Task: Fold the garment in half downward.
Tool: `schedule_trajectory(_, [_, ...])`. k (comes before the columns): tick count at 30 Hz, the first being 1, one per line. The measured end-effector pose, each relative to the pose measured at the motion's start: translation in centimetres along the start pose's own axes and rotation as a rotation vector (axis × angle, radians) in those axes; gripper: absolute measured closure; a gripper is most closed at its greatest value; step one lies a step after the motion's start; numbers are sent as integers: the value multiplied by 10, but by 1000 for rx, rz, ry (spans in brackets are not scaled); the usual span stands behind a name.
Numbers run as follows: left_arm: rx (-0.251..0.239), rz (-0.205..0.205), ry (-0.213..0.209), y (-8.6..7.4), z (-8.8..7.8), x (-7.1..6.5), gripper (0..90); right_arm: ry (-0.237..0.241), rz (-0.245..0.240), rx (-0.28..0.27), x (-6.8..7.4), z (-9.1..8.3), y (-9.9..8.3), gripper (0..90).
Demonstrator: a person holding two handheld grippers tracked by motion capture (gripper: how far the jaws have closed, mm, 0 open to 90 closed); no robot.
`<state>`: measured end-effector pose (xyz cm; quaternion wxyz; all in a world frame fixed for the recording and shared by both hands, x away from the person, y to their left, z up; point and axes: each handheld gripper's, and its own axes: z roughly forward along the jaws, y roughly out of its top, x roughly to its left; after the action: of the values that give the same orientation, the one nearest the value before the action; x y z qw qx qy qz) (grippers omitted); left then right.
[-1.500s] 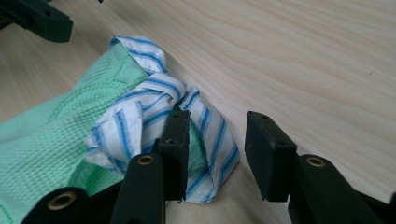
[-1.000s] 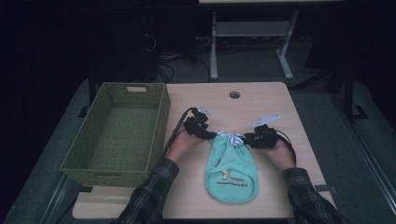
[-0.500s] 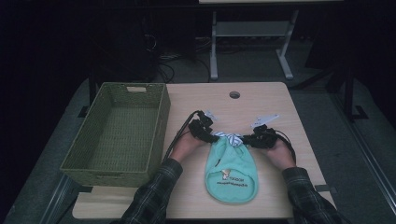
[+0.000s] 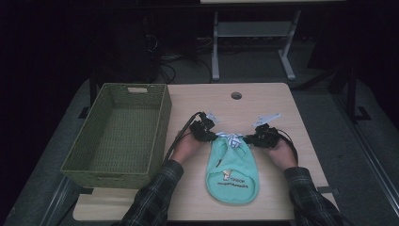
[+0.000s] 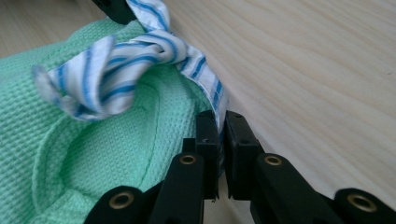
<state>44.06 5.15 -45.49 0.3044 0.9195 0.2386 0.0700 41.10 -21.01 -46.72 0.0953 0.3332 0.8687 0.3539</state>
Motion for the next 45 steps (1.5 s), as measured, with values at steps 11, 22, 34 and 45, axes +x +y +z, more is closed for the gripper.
schedule_trajectory(11, [-78, 6, 26, 6, -20, -4, 859, 4, 7, -49, -6, -13, 10, 851])
schedule_trajectory(22, [-173, 26, 78, 20, -52, -11, 859, -29, -26, -115, -8, -36, 32, 848])
schedule_trajectory(34, [-268, 80, 129, 32, -78, -20, 857, -53, -62, -193, -4, -62, 49, 840])
schedule_trajectory(45, [-246, 155, 140, 20, -64, -36, 856, -65, -91, -183, 8, -54, 38, 839])
